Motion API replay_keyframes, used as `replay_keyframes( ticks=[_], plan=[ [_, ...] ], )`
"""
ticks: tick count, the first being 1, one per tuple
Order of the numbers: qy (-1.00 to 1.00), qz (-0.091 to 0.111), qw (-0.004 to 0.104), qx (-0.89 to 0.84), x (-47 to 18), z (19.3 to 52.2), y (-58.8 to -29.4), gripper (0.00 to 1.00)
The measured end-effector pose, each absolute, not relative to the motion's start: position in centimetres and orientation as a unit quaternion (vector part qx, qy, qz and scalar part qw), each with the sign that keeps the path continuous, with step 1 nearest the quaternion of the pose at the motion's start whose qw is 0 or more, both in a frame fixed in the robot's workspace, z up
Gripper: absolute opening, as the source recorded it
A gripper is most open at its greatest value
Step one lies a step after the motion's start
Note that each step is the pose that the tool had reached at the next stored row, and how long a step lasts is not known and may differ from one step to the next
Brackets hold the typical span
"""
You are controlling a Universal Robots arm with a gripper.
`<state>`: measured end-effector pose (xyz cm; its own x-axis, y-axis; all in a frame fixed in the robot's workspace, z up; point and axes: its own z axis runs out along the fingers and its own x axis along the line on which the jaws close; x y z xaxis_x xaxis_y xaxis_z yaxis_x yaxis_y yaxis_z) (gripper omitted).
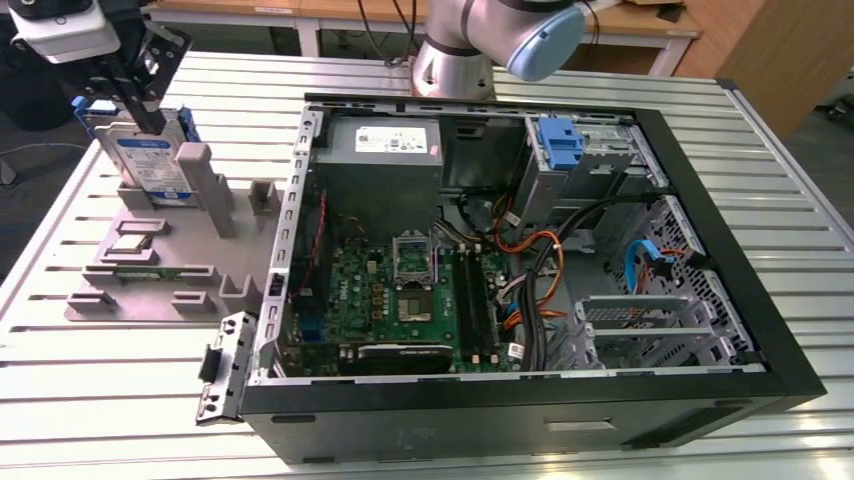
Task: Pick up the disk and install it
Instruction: 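Reach for the disk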
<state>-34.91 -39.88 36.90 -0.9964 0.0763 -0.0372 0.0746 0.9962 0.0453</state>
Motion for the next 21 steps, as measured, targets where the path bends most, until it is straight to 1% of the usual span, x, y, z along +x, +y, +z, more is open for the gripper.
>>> replay_keyframes(
  ticks=[10, 21],
  plan=[
    [0.999, 0.022, 0.019, 0.038, -37.8, 36.4, -39.9, 0.10],
    [0.999, 0.022, 0.019, 0.039, -39.2, 35.6, -39.6, 0.10]
  ],
)
